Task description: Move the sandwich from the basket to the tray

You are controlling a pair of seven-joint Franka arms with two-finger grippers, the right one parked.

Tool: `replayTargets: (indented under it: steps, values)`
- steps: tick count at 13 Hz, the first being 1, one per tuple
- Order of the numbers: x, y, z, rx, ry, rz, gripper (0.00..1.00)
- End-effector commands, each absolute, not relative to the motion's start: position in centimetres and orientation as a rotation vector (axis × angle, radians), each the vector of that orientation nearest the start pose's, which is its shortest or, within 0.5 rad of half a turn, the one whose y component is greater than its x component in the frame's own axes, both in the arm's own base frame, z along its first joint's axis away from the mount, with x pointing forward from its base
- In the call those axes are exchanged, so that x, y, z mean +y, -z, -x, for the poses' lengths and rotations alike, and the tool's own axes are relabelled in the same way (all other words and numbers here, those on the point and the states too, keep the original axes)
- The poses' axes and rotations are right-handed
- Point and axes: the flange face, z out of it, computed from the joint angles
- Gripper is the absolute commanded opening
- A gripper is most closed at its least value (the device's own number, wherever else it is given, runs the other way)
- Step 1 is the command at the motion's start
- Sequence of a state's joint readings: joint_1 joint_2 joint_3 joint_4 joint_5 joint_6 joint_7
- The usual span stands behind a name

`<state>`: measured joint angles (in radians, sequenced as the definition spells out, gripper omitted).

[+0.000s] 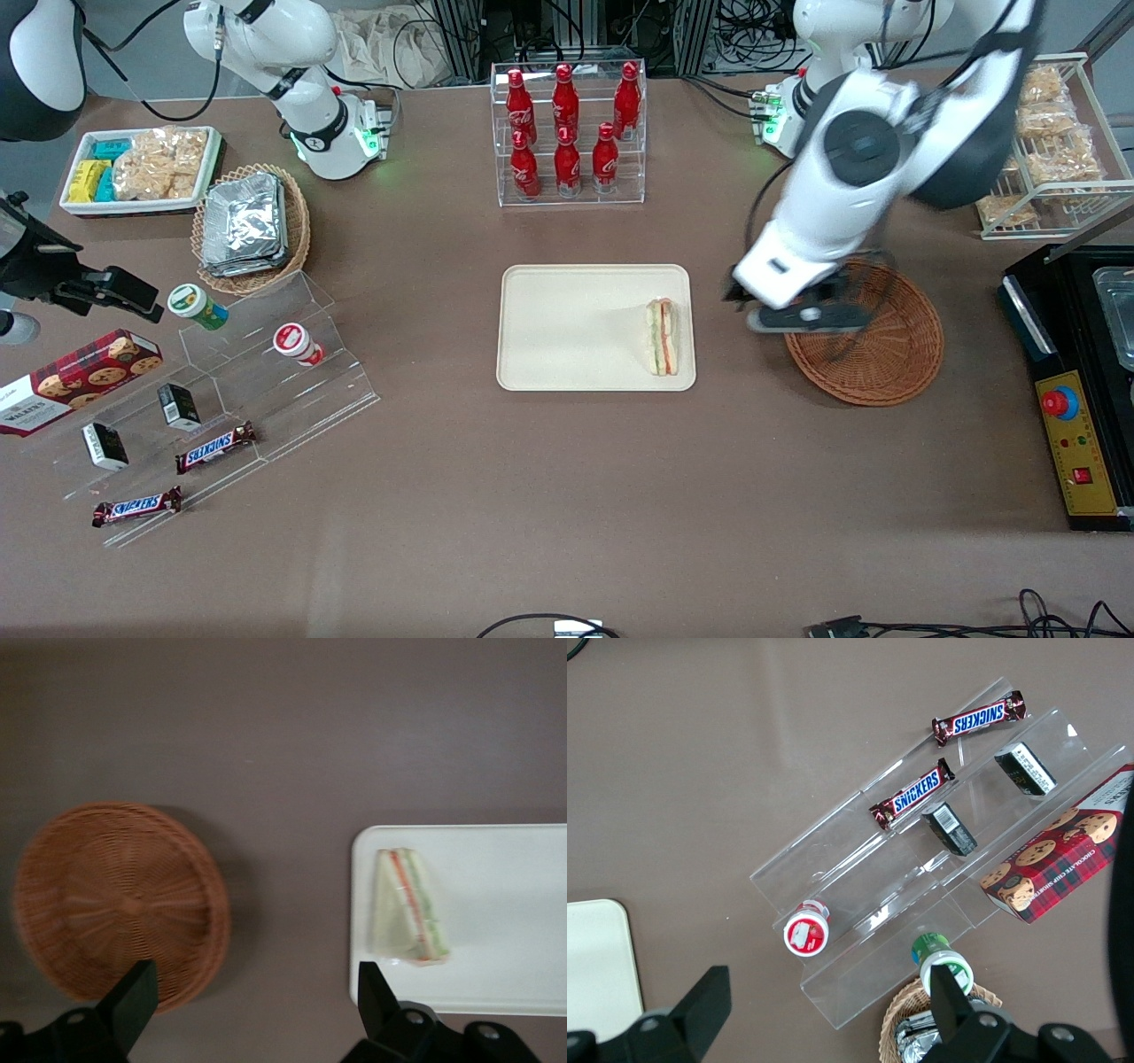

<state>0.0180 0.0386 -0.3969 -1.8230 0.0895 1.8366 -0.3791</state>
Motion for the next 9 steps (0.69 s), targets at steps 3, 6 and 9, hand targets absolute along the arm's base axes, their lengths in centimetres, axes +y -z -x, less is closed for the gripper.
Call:
replayTargets:
  steps: [3, 6, 9]
  values:
    - [-4.4, -52.2, -49.1, -0.119, 0.008, 3.079, 1.00]
    - [-0.3, -54.4, -48.4, -0.181, -0.012, 3.092, 1.00]
    - [0.3, -59.1, -49.1, -0.210, -0.031, 3.091, 1.00]
